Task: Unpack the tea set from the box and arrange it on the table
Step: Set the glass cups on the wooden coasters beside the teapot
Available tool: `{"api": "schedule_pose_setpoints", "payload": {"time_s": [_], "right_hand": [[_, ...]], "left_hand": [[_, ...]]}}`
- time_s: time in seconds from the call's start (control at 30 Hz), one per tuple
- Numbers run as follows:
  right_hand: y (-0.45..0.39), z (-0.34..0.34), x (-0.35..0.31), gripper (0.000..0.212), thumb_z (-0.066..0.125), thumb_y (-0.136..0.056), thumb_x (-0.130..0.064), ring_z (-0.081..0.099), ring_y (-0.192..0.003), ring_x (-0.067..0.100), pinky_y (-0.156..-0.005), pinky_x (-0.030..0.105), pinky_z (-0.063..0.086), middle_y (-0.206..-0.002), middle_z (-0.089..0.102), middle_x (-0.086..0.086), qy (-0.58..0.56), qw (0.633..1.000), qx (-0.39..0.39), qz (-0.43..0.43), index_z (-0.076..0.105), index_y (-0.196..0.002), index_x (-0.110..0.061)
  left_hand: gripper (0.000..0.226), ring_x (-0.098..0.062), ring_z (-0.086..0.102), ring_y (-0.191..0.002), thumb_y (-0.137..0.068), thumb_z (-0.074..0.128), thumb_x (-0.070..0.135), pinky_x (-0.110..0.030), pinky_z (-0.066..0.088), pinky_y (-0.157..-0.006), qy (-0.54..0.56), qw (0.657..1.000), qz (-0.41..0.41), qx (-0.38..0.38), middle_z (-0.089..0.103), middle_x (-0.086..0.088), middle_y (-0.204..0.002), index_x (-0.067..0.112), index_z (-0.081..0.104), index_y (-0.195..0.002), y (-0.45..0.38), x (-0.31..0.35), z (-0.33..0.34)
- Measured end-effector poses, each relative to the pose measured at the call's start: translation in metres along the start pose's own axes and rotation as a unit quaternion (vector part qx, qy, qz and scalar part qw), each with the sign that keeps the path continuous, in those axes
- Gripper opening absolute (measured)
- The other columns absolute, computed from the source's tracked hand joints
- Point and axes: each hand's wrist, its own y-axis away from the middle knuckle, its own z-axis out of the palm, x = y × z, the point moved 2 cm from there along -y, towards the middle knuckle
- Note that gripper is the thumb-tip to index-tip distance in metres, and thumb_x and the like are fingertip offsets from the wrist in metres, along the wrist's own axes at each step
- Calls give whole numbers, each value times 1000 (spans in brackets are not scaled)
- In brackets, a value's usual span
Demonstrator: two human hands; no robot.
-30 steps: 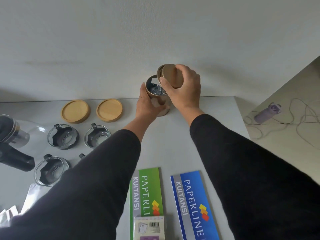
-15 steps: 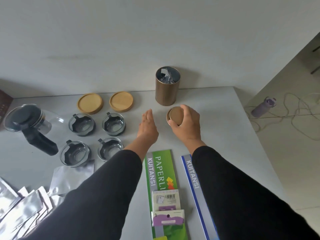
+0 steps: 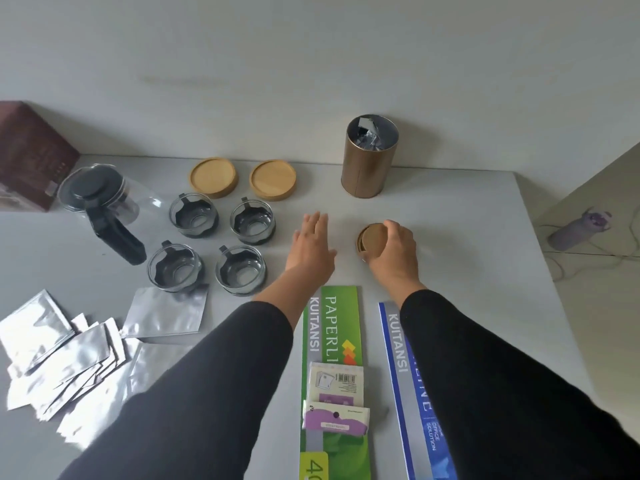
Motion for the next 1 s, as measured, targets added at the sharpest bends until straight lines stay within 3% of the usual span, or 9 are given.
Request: {"api": "schedule_pose_setpoints", "payload": {"time_s": [0.17,0.37,0.5,0.7,1.0], "right_hand": [[0,-3,-33,75,69,-79,-28,34,-128,32,-103,38,33,-136,37,16,44,999,10,-18,30,-141,-13],[11,9,-92,68,63,-81,-23,32,-131,31,-102,37,35,-141,31,13,-18,993,-58,-103,30,-141,-15],[13,18,-106,69,64,-82,-25,35,-131,27,-101,34,37,-142,32,9,-42,984,-94,-143,30,-142,-19],[12,42,-132,75,68,-79,-34,41,-127,26,-101,33,39,-139,34,9,-73,973,-136,-171,29,-142,-21],[2,92,-152,89,73,-71,-48,36,-131,27,-106,38,38,-143,31,8,-69,973,-165,-146,26,-143,-24]], "left_hand": [[66,-21,-4,-148,-97,45,24,-37,4,-120,-4,990,-36,139,6,-4,-160,9,10,-151,25,-8,-37],[71,-19,-4,-148,-96,47,27,-40,2,-120,78,948,-185,245,4,-3,-160,11,6,-151,69,-44,-60],[68,-19,-1,-148,-97,42,28,-40,5,-120,128,897,-309,290,5,-5,-159,10,5,-151,100,-65,-38],[65,-22,-5,-148,-95,34,14,-44,3,-118,138,862,-429,233,-1,-7,-160,6,0,-150,120,-95,1],[73,-22,-20,-145,-99,23,45,-44,-12,-115,79,858,-485,151,-19,-8,-158,6,-14,-149,111,-111,27]]}}
